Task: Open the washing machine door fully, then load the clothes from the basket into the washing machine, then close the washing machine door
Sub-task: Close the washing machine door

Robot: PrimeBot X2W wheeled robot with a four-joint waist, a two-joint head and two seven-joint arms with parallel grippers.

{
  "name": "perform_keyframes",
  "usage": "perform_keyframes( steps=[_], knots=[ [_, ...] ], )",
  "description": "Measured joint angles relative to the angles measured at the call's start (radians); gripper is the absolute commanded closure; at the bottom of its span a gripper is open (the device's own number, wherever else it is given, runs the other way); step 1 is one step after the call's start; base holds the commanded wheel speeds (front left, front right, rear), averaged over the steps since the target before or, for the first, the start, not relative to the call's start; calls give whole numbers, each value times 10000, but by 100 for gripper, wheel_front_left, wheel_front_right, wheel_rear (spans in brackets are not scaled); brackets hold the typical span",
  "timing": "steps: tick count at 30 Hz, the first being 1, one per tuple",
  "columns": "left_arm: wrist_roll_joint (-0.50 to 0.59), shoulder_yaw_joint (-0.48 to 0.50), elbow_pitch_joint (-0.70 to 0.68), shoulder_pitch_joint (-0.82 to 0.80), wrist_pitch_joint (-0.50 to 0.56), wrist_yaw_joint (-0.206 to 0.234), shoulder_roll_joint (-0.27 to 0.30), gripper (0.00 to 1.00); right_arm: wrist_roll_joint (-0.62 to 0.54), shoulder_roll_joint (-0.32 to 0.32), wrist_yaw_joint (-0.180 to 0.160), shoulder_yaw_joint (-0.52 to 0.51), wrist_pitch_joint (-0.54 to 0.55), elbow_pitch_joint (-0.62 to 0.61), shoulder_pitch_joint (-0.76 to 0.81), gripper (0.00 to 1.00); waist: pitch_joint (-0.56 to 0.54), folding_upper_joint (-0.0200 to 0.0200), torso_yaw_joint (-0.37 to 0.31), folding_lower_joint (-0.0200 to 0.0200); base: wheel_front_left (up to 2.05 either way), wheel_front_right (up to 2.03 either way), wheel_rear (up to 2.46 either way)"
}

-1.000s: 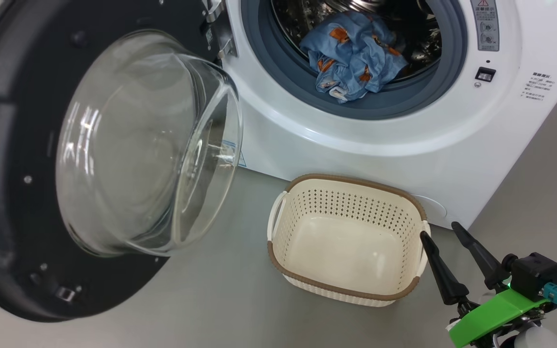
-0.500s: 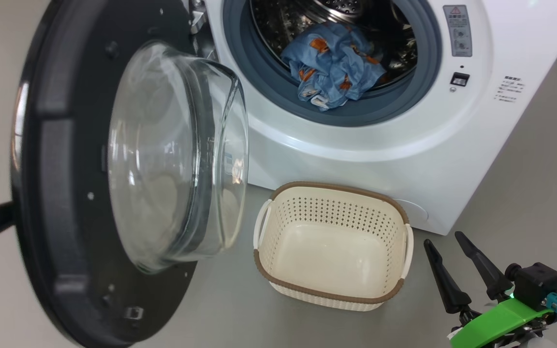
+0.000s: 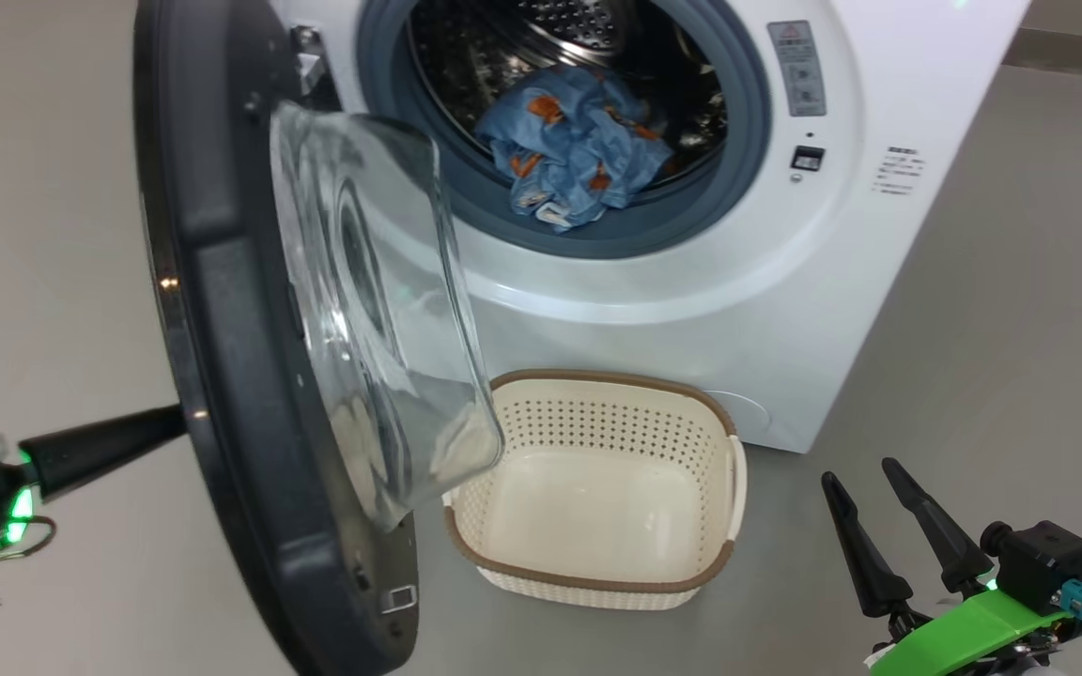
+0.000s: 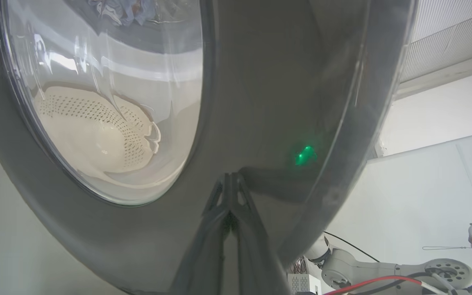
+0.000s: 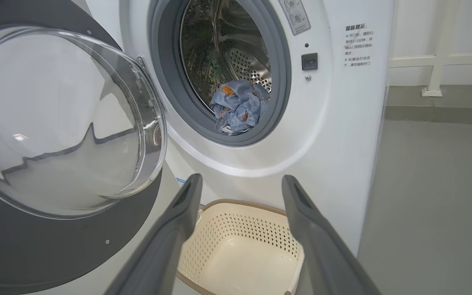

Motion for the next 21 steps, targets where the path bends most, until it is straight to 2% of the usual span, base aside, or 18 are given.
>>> perform_keyframes(
  steps=[11,21],
  knots=[
    [466,-359,56,-485,-163,2,-867,100,-4,146,0,-182,0,-123,-2,0,31,0,-1170,0,0,0,0],
    [978,-192,357,-808,-878,0,-1118,100,-178,311,0,-280,0,-245,-12,0,248,0,-2539,0,0,0,0]
  ],
)
